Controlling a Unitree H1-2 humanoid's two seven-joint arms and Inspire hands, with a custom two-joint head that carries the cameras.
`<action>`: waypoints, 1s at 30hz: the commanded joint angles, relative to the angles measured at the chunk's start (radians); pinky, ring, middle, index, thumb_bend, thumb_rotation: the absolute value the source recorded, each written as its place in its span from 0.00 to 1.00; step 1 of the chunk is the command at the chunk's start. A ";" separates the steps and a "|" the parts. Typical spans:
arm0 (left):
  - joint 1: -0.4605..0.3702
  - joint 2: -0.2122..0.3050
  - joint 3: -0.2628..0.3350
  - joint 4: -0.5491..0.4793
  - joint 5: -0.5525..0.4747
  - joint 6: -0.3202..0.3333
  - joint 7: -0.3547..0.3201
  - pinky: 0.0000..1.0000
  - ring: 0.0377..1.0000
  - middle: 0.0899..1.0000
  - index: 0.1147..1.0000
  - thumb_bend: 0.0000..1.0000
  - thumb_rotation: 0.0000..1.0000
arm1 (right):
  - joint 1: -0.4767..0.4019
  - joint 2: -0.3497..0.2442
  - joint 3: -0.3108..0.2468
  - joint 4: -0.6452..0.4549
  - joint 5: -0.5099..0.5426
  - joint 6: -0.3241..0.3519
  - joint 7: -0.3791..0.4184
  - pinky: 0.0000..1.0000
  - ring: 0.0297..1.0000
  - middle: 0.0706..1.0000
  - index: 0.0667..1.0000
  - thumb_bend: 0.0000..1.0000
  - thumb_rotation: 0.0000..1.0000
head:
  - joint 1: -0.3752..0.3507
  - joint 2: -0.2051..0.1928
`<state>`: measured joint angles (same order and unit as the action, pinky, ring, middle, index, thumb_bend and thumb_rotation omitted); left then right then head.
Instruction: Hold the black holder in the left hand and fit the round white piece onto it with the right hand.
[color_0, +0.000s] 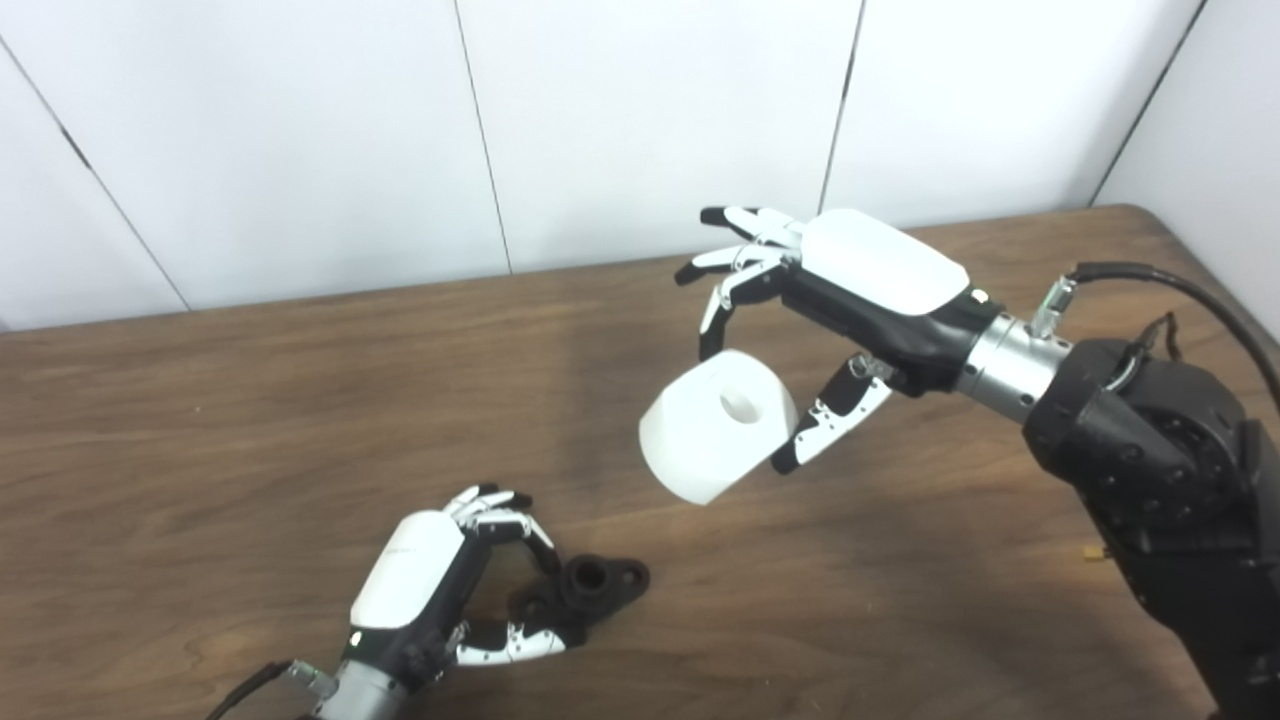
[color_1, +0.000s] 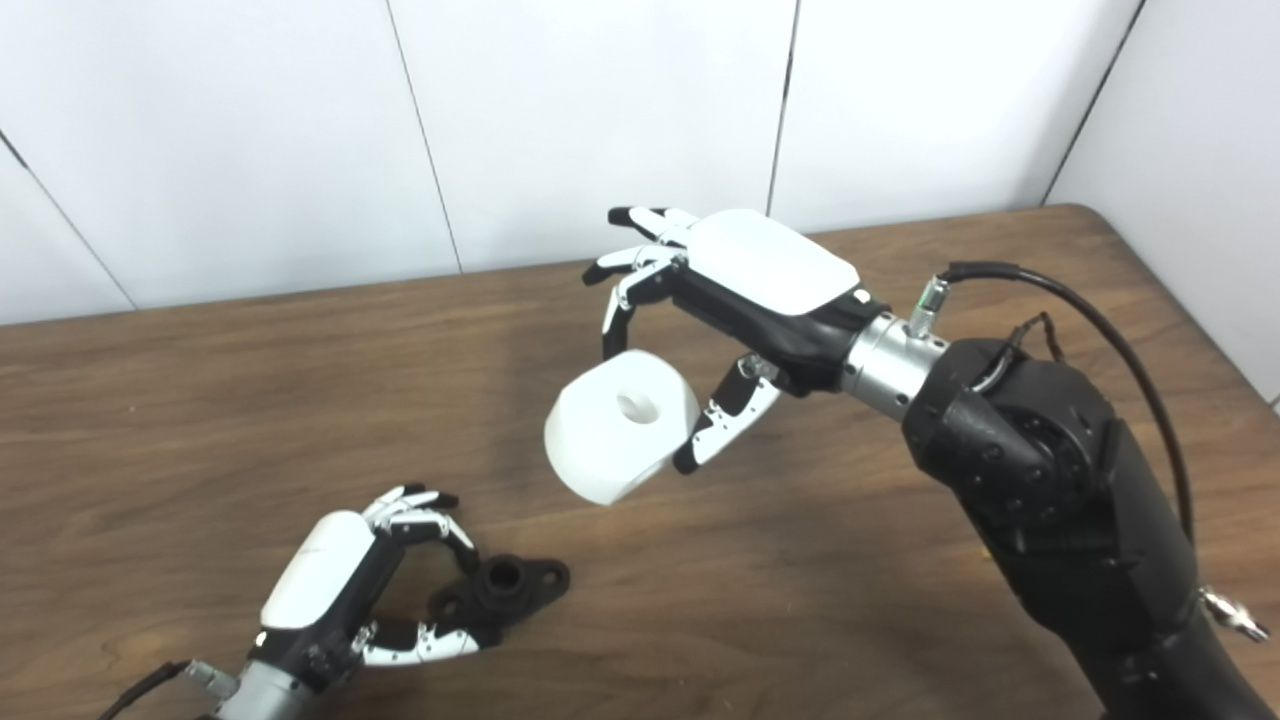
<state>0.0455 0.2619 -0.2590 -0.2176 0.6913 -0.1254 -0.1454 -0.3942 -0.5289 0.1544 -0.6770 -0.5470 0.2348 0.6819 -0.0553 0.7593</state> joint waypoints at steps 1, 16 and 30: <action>0.002 0.004 0.004 -0.018 0.012 0.025 -0.005 0.91 0.82 0.64 0.42 0.52 0.05 | -0.025 0.004 -0.025 -0.045 -0.013 0.008 -0.028 1.00 1.00 0.83 0.45 0.52 0.13 | 0.005 0.005; -0.008 -0.018 -0.016 -0.013 0.012 0.043 -0.017 0.93 0.83 0.64 0.42 0.52 0.05 | 0.030 0.037 -0.012 -0.093 -0.014 0.046 -0.008 1.00 1.00 0.83 0.45 0.52 0.13 | 0.064 0.052; -0.018 -0.028 -0.038 -0.020 0.028 0.061 -0.011 0.93 0.83 0.65 0.42 0.52 0.05 | 0.063 0.069 0.012 -0.084 -0.029 0.042 0.000 1.00 1.00 0.81 0.45 0.52 0.13 | 0.089 0.090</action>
<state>0.0343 0.2345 -0.2861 -0.2233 0.7050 -0.0791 -0.1392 -0.3060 -0.4586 0.1734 -0.7345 -0.5692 0.2737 0.6913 0.0337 0.8483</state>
